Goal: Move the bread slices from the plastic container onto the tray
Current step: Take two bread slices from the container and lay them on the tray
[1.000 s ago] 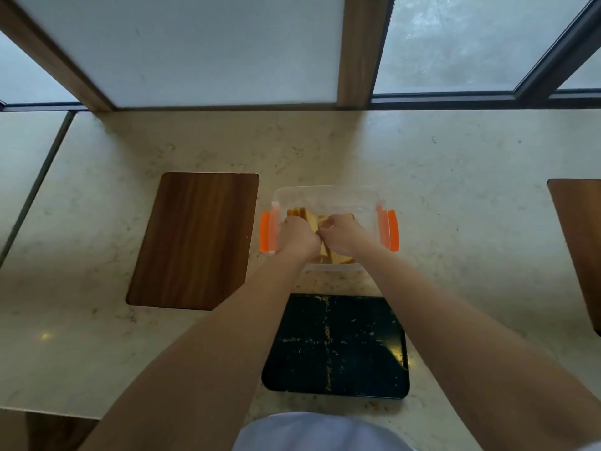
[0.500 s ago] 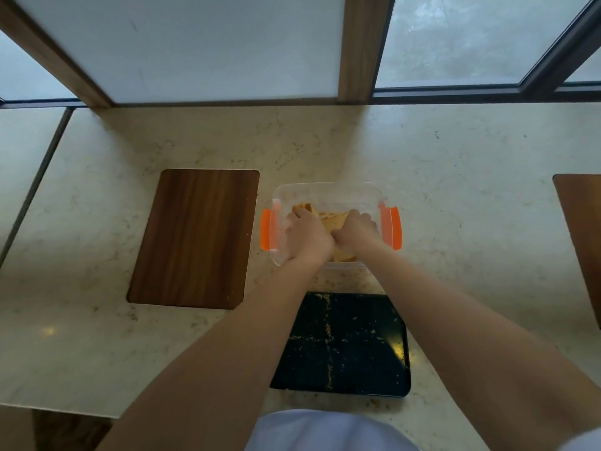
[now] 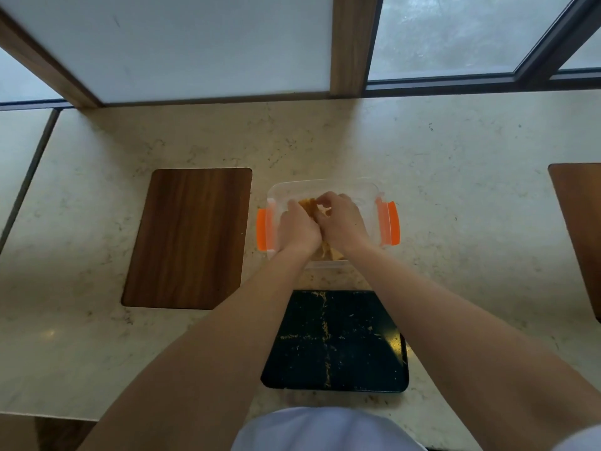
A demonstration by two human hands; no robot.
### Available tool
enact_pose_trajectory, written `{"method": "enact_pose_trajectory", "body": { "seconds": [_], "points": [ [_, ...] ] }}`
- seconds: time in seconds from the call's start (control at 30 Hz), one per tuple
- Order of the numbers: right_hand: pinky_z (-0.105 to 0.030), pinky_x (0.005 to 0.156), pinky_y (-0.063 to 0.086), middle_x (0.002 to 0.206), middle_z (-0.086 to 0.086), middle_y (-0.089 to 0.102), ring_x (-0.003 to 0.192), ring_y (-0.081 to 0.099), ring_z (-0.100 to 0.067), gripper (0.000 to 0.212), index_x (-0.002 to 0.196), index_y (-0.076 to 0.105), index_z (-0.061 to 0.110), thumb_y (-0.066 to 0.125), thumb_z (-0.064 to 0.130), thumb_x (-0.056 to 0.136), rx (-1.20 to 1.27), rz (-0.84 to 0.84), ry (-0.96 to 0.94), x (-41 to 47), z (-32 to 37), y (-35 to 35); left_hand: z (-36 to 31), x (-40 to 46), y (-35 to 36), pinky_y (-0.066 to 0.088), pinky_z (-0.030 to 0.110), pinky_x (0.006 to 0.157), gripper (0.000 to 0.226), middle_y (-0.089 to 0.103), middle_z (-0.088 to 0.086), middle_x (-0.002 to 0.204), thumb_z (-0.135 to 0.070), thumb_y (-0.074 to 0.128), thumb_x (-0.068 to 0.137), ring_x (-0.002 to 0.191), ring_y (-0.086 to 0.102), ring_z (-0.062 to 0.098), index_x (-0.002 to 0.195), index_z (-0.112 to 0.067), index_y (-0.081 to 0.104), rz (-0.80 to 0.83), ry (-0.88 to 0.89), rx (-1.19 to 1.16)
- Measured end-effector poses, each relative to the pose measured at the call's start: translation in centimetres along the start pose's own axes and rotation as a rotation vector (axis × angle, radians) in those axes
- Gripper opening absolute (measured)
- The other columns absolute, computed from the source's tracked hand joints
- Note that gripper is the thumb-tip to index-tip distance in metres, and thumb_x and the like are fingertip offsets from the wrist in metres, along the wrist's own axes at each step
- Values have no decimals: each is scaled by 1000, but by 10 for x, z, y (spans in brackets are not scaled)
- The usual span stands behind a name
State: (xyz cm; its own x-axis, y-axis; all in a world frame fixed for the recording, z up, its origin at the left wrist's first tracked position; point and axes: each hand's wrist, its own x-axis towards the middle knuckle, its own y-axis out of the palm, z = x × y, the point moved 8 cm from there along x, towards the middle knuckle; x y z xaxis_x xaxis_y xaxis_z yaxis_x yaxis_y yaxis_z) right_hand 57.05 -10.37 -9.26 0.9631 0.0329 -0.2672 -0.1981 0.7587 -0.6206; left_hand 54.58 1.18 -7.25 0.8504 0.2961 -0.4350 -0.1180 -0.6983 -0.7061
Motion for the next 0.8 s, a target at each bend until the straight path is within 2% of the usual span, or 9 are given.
{"method": "enact_pose_trajectory", "body": {
  "seconds": [0.07, 0.13, 0.27, 0.4, 0.5, 0.57, 0.63, 0.73, 0.8],
  "points": [
    [-35, 84, 56, 113, 2, 58, 94, 63, -17, 21, 115, 68, 25, 62, 25, 96, -2, -17, -60, -1, 4, -2, 3, 2, 1, 53, 38, 74, 32, 63, 9, 102, -15, 47, 100, 88, 63, 25, 131, -8, 43, 17, -15, 18],
    [-34, 82, 56, 112, 1, 59, 90, 62, -17, 23, 118, 69, 26, 62, 27, 95, -53, 5, -63, 0, 5, -1, 8, 3, 3, 51, 33, 74, 33, 63, 7, 103, -15, 46, 101, 88, 62, 24, 133, -6, 45, 26, -37, 24],
    [-43, 83, 58, 114, -3, 65, 93, 65, -23, 33, 125, 64, 24, 63, 34, 94, -149, 54, -4, 3, 1, -1, 10, 2, 10, 51, 38, 77, 35, 63, 10, 112, -19, 47, 101, 92, 60, 24, 133, -7, 42, 59, -41, 26],
    [-38, 74, 56, 106, 0, 58, 84, 63, -22, 32, 120, 61, 25, 62, 40, 91, -263, 46, -4, 5, 3, -4, 14, 3, 13, 44, 36, 69, 30, 60, 6, 101, -18, 47, 100, 84, 55, 22, 128, -8, 45, 76, -79, 6],
    [-39, 72, 55, 110, -4, 55, 84, 61, -25, 24, 117, 61, 26, 57, 36, 95, -341, 24, -60, 4, 7, -3, 15, 3, 13, 51, 37, 70, 35, 64, 10, 107, -14, 47, 98, 88, 61, 25, 132, -6, 45, 103, -110, -13],
    [-41, 80, 57, 116, -4, 55, 92, 61, -26, 24, 118, 63, 29, 58, 34, 95, -312, 65, -79, 4, 8, 2, 16, 1, 13, 57, 42, 79, 40, 64, 14, 111, -14, 46, 98, 93, 64, 29, 137, -5, 42, 119, -127, -42],
    [-42, 82, 58, 120, -2, 55, 93, 62, -25, 23, 117, 65, 32, 60, 32, 95, -294, 92, -94, 4, 10, 5, 16, 0, 11, 57, 47, 85, 41, 64, 16, 113, -16, 46, 99, 97, 65, 32, 138, -5, 41, 121, -135, -56],
    [-42, 76, 59, 117, -2, 56, 84, 62, -24, 16, 108, 65, 29, 60, 25, 94, -352, 73, -144, 6, 14, 6, 17, 0, 11, 58, 47, 82, 35, 67, 15, 105, -20, 48, 99, 92, 67, 32, 129, -3, 49, 140, -124, -71],
    [-41, 74, 58, 113, -3, 55, 81, 61, -23, 13, 106, 64, 27, 58, 29, 94, -379, 64, -138, 7, 15, 5, 18, 1, 11, 59, 45, 80, 33, 68, 15, 101, -21, 49, 99, 88, 68, 31, 124, -2, 53, 151, -123, -78]
  ]
}}
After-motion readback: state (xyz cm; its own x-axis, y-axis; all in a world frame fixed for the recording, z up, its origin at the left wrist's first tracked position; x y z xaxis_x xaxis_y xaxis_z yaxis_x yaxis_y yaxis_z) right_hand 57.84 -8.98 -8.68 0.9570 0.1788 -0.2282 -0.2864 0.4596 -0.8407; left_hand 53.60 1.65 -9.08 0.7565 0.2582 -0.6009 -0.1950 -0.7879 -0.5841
